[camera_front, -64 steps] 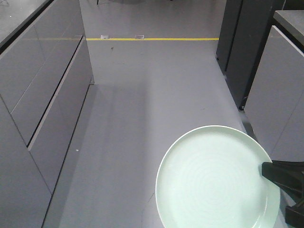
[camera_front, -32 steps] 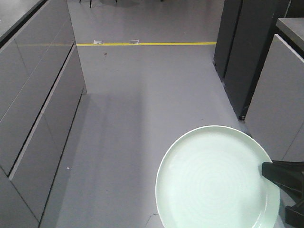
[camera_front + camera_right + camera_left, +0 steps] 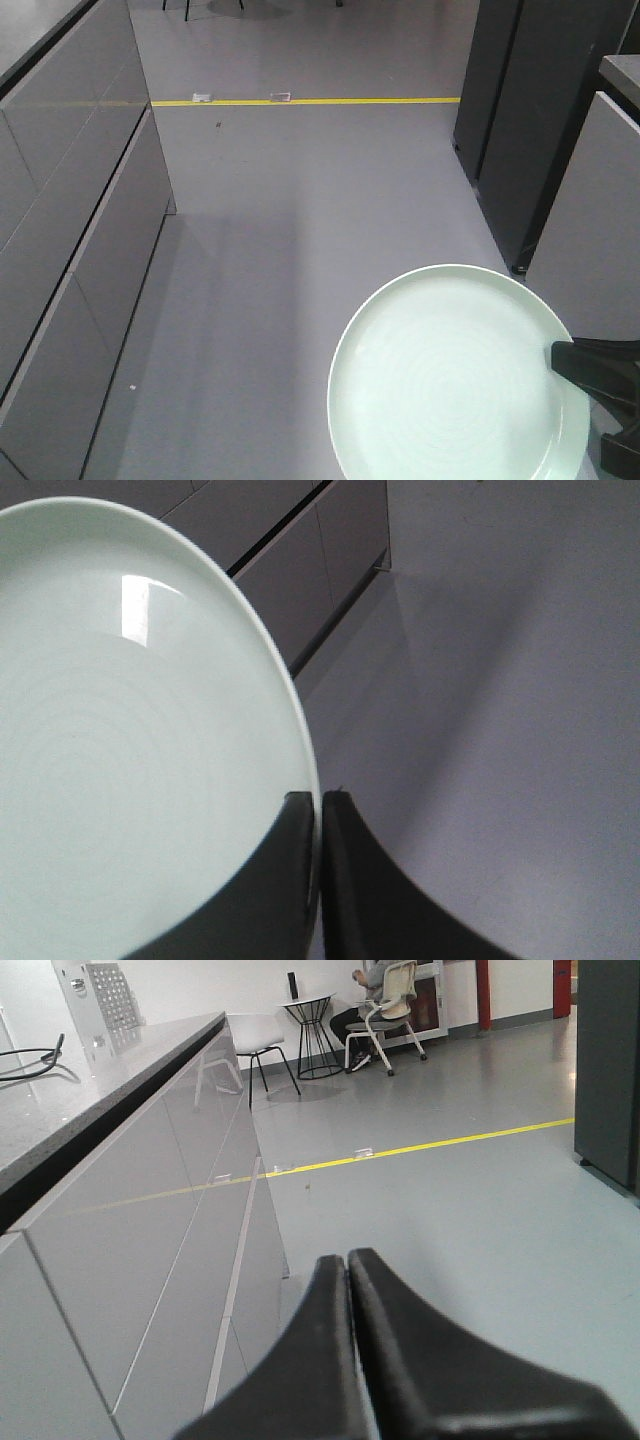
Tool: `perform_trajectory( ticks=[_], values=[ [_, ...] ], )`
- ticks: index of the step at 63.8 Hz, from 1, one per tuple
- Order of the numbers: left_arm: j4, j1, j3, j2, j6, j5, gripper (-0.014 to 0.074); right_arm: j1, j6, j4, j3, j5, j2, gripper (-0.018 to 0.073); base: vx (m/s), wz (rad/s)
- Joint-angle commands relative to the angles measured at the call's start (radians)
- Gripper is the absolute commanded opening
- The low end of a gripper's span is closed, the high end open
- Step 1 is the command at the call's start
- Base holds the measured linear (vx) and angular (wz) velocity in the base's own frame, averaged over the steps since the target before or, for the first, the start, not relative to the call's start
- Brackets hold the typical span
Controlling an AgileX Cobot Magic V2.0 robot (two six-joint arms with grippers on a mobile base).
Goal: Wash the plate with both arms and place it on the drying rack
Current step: 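Keep driving down the aisle toward the counter with the plant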
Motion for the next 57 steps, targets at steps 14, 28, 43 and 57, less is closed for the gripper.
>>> perform_trajectory(
  ticks=[14, 28, 43, 57],
  values=[
    [-0.002, -0.001, -0.025, -0.014, -0.009, -0.072, -0.0006, -0.006, -0.009, 0.062, -0.025, -0.012, -0.001, -0.0001, 0.23, 0.03],
    [-0.002, -0.001, -0.025, -0.014, -0.009, -0.072, -0.0006, -0.006, -0.009, 0.062, -0.025, -0.012, -0.001, -0.0001, 0.23, 0.0],
    [-0.002, -0.001, -0.025, -0.014, -0.009, -0.072, -0.0006, -0.006, -0.009, 0.062, -0.025, -0.012, -0.001, -0.0001, 0.21, -0.04],
    [-0.002, -0.001, -0.025, -0.014, -0.009, -0.072, -0.0006, -0.006, -0.009, 0.062, -0.025, -0.012, -0.001, -0.0001, 0.19, -0.09]
  ],
)
